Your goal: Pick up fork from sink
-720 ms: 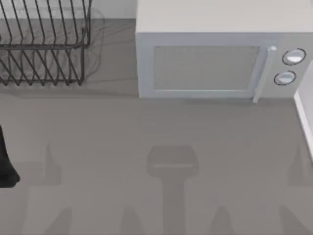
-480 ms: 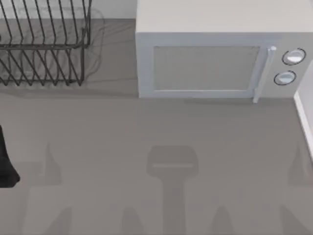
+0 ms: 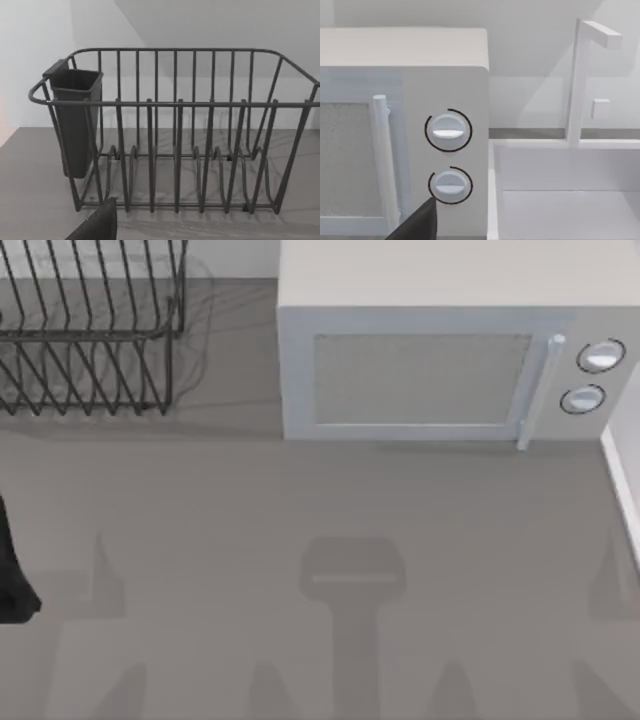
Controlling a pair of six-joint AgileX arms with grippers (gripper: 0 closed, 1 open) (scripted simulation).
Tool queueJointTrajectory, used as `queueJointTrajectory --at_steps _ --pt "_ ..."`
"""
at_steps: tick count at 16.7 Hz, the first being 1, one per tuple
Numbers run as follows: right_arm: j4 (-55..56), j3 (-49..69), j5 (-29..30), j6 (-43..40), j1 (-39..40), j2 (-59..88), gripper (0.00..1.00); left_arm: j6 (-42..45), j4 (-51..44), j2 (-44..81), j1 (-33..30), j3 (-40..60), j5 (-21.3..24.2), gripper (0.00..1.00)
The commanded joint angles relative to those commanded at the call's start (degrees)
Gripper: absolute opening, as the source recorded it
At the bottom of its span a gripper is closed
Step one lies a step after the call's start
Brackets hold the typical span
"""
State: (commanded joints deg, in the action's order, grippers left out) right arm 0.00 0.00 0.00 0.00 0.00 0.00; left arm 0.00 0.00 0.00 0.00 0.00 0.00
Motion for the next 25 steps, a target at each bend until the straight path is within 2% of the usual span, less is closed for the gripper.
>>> queueJointTrajectory --at_steps 14,19,25 --pt "-1.2 1.7 0.0 -0.2 -0.2 1.7 1.0 0.0 0.0 0.0 0.0 0.0 0.0 1.0" --pt "-10.1 15.6 0.0 -1.9 -2.1 16.7 1.0 0.0 0.0 0.0 0.0 0.0 0.0 1.0" --pt "-27.6 43.8 0.1 -5.1 -5.6 50.8 1.0 0.0 0.0 0.0 0.0 0.0 0.0 1.0"
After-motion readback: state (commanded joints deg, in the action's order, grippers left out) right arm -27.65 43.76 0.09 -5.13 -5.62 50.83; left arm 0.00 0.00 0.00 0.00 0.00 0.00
